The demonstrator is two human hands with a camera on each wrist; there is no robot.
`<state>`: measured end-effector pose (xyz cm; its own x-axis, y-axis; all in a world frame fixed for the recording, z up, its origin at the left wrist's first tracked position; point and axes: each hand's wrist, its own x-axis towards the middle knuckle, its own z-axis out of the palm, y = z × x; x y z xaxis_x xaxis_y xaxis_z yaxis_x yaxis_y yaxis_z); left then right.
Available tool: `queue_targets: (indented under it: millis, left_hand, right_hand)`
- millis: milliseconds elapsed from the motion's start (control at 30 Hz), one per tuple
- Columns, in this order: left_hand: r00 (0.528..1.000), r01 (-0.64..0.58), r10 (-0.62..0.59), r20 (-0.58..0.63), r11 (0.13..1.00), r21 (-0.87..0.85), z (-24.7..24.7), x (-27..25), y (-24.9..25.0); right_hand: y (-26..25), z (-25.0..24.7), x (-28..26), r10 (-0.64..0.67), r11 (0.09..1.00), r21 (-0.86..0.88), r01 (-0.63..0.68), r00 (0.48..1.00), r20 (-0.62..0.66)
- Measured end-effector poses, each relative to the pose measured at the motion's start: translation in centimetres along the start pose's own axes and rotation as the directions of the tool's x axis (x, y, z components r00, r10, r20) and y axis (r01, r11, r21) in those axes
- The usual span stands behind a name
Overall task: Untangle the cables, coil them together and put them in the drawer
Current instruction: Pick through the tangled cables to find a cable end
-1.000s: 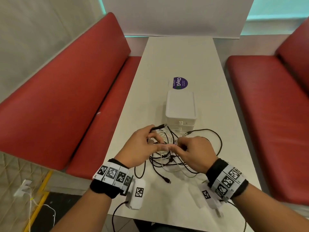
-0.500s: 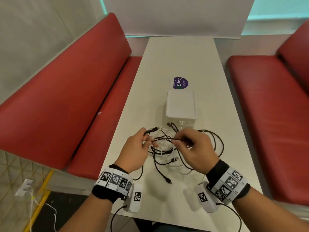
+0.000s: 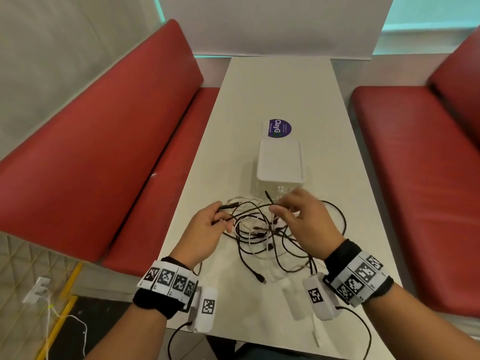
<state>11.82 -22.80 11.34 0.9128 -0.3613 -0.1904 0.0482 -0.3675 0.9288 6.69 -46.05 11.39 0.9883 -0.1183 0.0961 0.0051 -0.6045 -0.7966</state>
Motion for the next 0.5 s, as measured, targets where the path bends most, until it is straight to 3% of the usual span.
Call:
queue_targets:
  millis: [67,100,233,333,433,500]
  left_hand:
    - [0.999,-0.016,0.014,0.03,0.998,0.056,-0.4,-0.4,0.0]
    - [0.999,-0.031,0.029,0.025,0.996,0.081,-0.5,-0.4,-0.1]
    - [0.994,-0.091,0.096,-0.047,0.991,0.1,-0.3,-0.4,0.2]
    - [0.984,-0.145,0.151,-0.097,0.988,0.06,0.2,-0.3,1.7]
    - [0.954,-0.188,0.174,-0.243,0.982,-0.035,0.0,-0.1,2.5]
    - [0.944,-0.182,0.152,-0.294,0.98,-0.077,-0.3,-0.1,2.3]
  right_hand:
    - [-1.9,-1.0,-0.3,-0.087,0.974,0.191,0.118,0.983,-0.163]
    - [-2.6,-1.5,-0.5,-0.091,0.956,0.258,0.136,0.98,-0.179]
    - [-2.1,-0.8,-1.4,-0.054,0.981,0.188,0.047,0.998,0.03]
    - [-0.2,1.9,-2.0,-0.003,0.996,0.086,-0.016,0.977,0.215]
    - [1.3,3.1,-2.6,0.079,0.994,0.048,-0.094,0.967,0.244]
    - [2.1,2.8,-2.5,0.102,0.994,-0.069,-0.087,0.963,0.25]
